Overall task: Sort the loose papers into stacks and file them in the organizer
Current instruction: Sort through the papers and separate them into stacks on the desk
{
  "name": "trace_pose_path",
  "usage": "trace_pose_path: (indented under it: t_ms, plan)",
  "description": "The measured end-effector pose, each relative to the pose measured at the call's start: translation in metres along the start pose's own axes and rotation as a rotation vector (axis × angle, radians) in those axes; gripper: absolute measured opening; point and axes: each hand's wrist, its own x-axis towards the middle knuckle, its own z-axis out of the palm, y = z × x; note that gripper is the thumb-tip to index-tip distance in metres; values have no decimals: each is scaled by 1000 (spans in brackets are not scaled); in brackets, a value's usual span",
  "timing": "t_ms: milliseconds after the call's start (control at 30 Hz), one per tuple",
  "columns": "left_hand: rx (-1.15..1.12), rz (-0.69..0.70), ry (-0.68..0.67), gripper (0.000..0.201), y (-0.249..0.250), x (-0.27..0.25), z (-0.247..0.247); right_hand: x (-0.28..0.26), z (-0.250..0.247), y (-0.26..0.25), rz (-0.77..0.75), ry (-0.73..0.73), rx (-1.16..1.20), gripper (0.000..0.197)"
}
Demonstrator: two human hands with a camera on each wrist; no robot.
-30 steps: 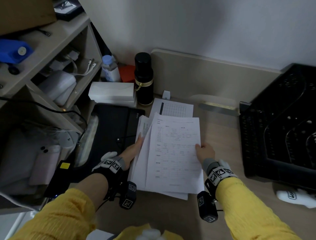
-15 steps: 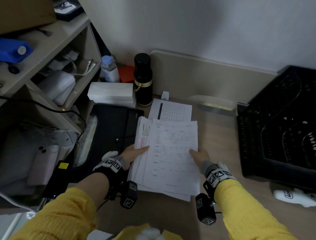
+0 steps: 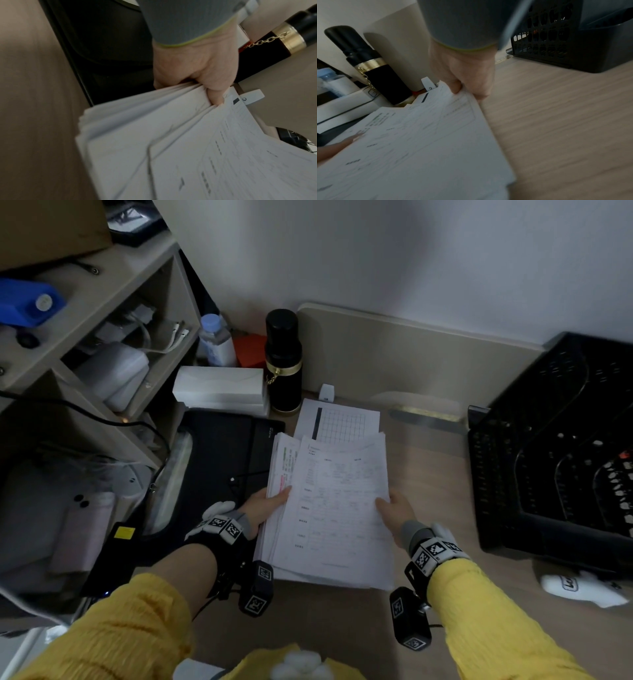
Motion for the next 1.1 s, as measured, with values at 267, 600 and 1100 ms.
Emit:
trace_pose_path:
  t_ms: [267,600,1100]
  plan:
    - [-7,3,68,48,-3,1,-2,-12,-19,-8,-43,215,-52,36]
    - [-97,104,64,37,23,-12,-1,-12,-53,-17,-90,391,-252,38]
    - [-225,117,-23,43,47,-23,-41,20,-79,-40,-61,546,-336,40]
